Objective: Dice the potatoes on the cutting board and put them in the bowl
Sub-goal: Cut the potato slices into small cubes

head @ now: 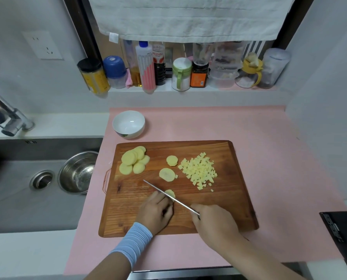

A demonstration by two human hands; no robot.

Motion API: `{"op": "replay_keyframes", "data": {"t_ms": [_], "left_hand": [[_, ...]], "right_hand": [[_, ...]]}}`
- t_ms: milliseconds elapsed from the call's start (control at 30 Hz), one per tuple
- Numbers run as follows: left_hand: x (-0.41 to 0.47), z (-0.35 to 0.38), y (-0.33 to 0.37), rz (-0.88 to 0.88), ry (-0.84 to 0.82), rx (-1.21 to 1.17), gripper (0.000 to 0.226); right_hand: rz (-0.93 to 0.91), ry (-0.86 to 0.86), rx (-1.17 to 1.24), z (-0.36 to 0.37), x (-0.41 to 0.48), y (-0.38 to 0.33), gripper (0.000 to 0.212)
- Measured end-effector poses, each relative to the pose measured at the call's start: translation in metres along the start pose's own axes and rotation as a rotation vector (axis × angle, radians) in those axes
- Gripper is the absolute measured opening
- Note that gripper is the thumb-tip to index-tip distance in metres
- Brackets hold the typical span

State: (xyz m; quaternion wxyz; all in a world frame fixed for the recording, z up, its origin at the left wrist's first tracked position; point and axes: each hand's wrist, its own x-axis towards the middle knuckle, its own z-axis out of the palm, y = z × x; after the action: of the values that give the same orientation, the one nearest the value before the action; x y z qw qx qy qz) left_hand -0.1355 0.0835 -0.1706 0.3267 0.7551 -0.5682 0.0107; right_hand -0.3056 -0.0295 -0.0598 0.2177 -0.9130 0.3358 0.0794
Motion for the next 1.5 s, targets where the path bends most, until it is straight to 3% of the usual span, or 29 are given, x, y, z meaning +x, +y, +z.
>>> {"op": "replay_keyframes", "data": {"t_ms": [167, 333, 533, 800, 1200, 1500], "left_hand": [[0.002, 0.0, 0.002, -0.01, 0.011, 0.006, 0.014], [-0.005, 0.002, 0.001, -0.007, 0.021, -0.02, 0.008], [-0.01, 0.003, -0.001, -0.011, 0.015, -0.031, 0.011], [-0.009, 0.002, 0.001, -0.008, 0.039, -0.05, 0.005], [-0.009, 0.003, 0.0, -0.028, 0.045, -0.06, 0.01], [-0.023, 0.003, 0.001, -0.045, 0.056, -0.04, 0.01]], "right_hand": [[0.057, -0.074, 0.028, 0.001, 0.01, -0.002, 0.029], [0.109, -0.136, 0.086, 0.0, 0.026, -0.004, 0.03], [0.089, -0.141, 0.083, -0.002, 0.026, -0.001, 0.037], [-0.048, -0.048, -0.015, -0.002, -0.001, -0.003, 0.025], [0.069, -0.186, 0.06, -0.002, 0.015, -0.002, 0.038], [0.083, -0.183, 0.083, 0.005, 0.033, -0.014, 0.038]]}}
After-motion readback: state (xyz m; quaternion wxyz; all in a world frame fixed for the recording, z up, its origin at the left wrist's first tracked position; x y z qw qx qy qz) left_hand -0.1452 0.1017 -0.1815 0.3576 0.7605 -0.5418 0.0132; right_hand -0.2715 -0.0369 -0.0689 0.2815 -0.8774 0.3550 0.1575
